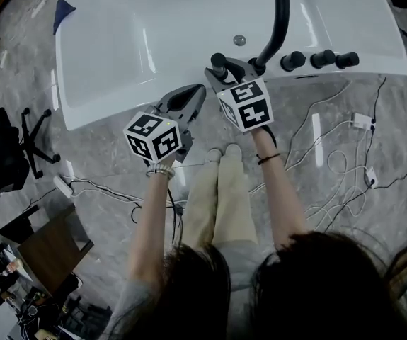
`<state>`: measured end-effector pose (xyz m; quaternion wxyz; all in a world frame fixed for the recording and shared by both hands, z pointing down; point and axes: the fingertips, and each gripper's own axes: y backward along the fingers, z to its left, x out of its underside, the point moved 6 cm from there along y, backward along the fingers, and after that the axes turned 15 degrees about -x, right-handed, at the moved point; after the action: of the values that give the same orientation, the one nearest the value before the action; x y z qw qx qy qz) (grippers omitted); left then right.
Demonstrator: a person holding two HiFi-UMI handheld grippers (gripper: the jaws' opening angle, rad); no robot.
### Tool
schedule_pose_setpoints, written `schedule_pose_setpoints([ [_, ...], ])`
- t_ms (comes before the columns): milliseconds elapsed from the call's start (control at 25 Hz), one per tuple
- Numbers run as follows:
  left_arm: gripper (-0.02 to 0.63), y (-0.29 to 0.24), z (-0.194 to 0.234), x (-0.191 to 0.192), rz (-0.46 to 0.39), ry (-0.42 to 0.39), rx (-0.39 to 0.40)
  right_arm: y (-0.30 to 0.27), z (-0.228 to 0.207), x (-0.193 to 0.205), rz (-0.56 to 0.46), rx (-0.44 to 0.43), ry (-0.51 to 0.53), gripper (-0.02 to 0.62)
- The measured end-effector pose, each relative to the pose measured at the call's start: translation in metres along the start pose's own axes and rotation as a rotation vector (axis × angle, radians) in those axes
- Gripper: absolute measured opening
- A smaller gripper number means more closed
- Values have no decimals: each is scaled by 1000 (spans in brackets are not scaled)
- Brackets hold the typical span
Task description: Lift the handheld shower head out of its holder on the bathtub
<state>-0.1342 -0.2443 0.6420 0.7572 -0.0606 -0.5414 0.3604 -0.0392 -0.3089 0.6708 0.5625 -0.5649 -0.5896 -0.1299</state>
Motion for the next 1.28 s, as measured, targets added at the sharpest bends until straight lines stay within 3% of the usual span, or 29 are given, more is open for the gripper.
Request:
schedule_pose_setpoints([
  [400, 5, 4, 4, 4, -2, 21, -17, -1, 2, -2, 27, 61, 31, 138],
  [760, 5, 7, -7, 2, -6, 23, -8, 13, 9, -8, -22, 125, -2, 133],
  [1280, 5, 15, -26, -33, -49, -9, 14, 43, 20, -42, -64, 152, 23, 132],
])
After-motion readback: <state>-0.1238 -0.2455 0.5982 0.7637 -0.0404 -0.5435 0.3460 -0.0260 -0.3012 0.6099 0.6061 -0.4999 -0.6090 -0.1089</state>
